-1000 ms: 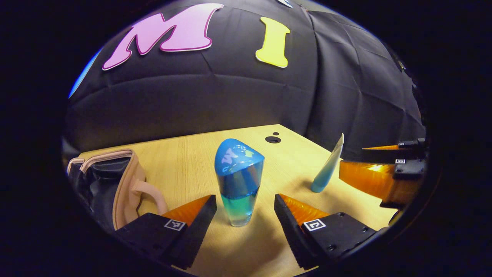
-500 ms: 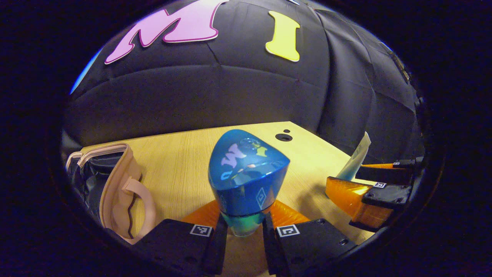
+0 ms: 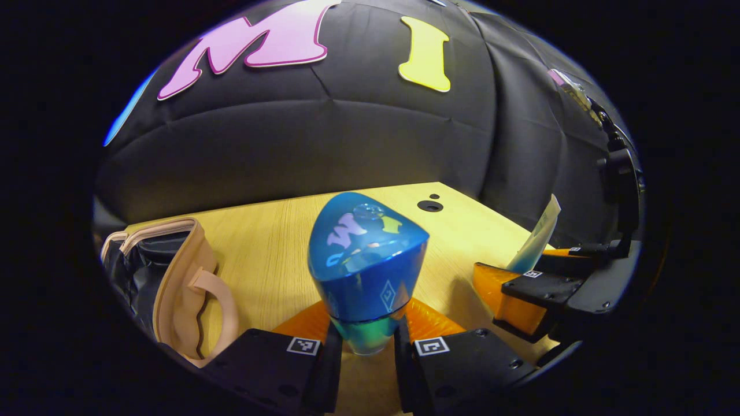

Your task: First open the suitcase, pack the skin care products into it, and then close the suitcase.

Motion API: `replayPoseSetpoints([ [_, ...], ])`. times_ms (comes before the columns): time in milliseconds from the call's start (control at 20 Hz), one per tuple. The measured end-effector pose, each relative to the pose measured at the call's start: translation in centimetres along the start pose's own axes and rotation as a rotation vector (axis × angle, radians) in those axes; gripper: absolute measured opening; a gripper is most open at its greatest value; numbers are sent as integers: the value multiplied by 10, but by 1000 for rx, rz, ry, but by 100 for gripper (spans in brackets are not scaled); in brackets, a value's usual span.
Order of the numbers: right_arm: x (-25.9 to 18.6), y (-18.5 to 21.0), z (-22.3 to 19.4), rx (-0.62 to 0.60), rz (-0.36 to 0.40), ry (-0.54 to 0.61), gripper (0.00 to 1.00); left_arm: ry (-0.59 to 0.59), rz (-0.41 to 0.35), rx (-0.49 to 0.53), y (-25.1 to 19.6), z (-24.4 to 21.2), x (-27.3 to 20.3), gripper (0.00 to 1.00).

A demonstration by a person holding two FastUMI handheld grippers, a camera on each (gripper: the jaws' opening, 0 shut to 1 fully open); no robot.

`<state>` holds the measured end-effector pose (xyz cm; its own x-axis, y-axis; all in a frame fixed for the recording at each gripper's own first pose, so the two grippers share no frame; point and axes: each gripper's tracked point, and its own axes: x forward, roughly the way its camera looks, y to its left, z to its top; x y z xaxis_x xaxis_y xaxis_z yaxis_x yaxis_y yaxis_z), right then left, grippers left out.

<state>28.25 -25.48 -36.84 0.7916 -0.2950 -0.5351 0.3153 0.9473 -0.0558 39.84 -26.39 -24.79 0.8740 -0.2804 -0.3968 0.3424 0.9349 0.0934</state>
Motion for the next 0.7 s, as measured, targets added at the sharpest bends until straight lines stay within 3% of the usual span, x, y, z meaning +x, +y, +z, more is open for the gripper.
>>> replayPoseSetpoints([
  [100, 0, -1, -2, 3, 0, 6, 63, 2, 1, -6, 0, 0, -2, 45],
  [150, 0, 0, -2, 5, 5, 2, 65, 2, 1, -9, 0, 0, -2, 45],
  [200, 0, 1, 0, 2, 7, -1, 46, 2, 4, -12, 1, -1, -2, 45],
  [250, -1, 0, -1, -1, 9, -2, 49, 3, 10, -15, 2, -1, -3, 45],
  [500, -16, 13, 1, -36, 84, -17, 44, -1, 26, -29, 10, -4, -13, 44],
  [700, -40, 20, 21, -54, 117, -75, 43, -17, 53, -104, 25, 2, -37, 44],
])
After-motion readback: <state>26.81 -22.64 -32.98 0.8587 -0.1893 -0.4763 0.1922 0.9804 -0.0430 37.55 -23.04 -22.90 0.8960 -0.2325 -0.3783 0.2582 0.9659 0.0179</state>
